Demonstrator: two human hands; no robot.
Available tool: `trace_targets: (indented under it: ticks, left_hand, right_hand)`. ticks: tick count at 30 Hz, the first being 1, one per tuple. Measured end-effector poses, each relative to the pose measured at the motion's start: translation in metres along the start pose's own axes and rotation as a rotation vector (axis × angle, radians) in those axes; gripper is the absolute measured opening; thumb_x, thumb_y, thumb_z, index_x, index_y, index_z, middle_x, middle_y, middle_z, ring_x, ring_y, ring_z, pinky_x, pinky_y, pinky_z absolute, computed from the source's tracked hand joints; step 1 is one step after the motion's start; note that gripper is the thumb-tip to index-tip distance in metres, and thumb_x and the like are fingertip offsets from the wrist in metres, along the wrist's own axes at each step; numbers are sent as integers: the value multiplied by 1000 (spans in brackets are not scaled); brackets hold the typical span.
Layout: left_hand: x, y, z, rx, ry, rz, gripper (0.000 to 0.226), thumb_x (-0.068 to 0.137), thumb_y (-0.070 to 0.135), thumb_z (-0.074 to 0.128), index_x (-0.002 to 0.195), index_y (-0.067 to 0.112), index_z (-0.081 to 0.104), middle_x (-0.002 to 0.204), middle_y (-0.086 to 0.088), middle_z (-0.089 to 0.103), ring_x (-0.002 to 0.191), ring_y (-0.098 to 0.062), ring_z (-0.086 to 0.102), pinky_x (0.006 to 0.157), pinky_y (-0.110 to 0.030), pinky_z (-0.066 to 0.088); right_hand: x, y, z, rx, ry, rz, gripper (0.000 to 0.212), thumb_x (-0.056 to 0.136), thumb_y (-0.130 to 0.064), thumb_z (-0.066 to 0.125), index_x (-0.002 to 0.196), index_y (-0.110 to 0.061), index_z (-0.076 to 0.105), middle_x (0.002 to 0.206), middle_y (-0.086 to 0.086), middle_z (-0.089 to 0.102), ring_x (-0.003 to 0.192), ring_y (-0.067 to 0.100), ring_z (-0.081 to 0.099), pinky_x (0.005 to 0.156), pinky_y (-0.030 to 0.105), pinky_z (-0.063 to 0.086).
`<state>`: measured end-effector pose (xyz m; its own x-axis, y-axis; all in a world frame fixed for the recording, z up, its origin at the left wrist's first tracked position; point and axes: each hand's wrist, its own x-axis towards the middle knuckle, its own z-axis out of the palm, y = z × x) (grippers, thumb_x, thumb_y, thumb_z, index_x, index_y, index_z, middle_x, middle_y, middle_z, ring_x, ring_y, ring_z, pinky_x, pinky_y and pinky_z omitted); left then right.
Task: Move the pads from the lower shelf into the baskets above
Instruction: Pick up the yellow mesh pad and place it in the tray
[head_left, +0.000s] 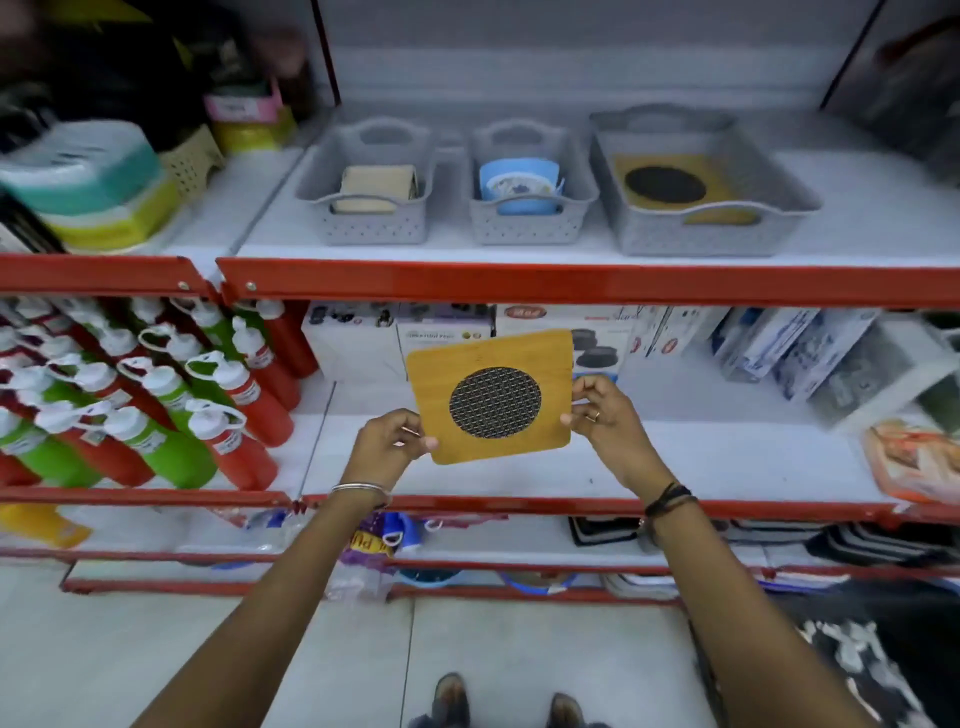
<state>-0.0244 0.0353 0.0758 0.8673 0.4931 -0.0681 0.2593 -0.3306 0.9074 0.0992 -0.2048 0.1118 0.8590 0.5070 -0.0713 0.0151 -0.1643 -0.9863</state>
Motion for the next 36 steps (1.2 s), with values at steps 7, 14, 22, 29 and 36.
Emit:
trace_targets:
  ticks: [7,14,22,29,36]
  left_hand:
    - [-17,129,-6,-81,132,273,17,78,-3,68,71,10,60,66,0,63,54,2,58,54,-15,50]
    - [19,261,44,-17,198,448,15,88,11,59,81,19,48,70,-3,53,68,-24,56,66,-38,50]
    - [88,322,112,203,93,313,21,86,24,60,102,11,61,109,-17,63,104,-28,58,95,-37,48]
    - [119,312,126,741,-2,362,31,84,35,61,112,23,64,123,-12,61,125,-29,42,103,-39,33]
    - [140,341,133,1140,-424,263,27,89,29,51,103,15,68,102,-6,67,86,-26,58,77,-25,42]
  right_hand:
    - [-2,-101,-65,54,43,-326,35,83,12,57,89,-22,51,88,-4,62,71,-3,61,59,15,51]
    - [30,-159,-148,55,289,-464,25,86,5,56,108,-6,58,94,-2,63,79,2,61,72,11,53]
    - [109,-161,-205,-235,532,-293,18,88,-4,52,82,-1,69,82,9,62,76,26,58,70,27,45]
    - [126,-160,-207,-610,488,-340,25,90,-18,55,87,4,68,90,14,63,78,24,56,73,24,43]
    - [138,-178,-195,-1099,-264,-139,39,85,-25,64,122,-12,61,131,6,60,118,26,55,103,31,42]
